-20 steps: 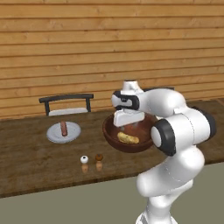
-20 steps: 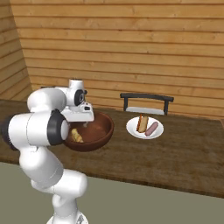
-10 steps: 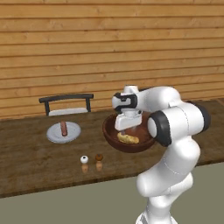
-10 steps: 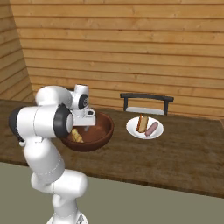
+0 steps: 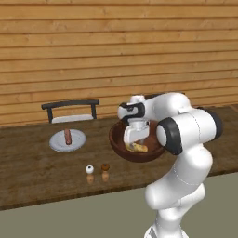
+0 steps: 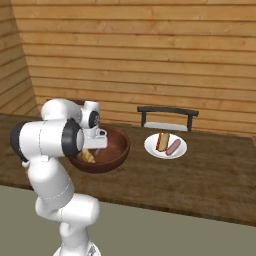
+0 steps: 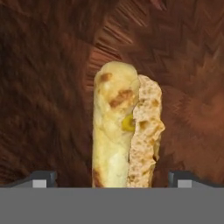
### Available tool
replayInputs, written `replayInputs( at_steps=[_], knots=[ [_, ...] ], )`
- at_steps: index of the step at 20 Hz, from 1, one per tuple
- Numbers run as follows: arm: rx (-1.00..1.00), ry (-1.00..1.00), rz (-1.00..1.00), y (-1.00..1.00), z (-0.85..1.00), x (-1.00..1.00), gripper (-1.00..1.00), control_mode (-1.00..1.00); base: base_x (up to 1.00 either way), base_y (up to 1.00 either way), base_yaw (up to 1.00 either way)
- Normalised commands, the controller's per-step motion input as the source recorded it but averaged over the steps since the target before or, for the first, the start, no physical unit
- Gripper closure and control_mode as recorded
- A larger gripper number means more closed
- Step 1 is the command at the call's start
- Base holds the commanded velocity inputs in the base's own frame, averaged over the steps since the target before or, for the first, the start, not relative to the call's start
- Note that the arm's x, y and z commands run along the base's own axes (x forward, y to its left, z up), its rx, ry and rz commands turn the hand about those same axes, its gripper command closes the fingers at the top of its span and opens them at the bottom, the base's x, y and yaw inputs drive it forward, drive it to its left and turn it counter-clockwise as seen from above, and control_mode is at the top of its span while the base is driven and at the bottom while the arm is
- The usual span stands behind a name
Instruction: Place one bun and one sausage from the bowl on each plate.
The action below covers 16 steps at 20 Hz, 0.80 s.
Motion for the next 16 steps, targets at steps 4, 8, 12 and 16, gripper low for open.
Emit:
replayInputs(
  at_steps=[4,8,12,16],
  knots=[
    [0.06,0.03,0.09,0.0,-0.21,0.0,-1.0,-1.0,0.0,0.0,0.0],
    [0.03,0.0,0.08,0.0,-0.11,0.0,1.0,-1.0,0.0,0.0,0.0],
    [0.0,0.0,0.0,0.0,0.0,0.0,1.0,-1.0,0.0,0.0,0.0],
    [0.0,-0.01,0.0,0.0,0.39,-0.15,1.0,-1.0,0.0,0.0,0.0]
  ],
)
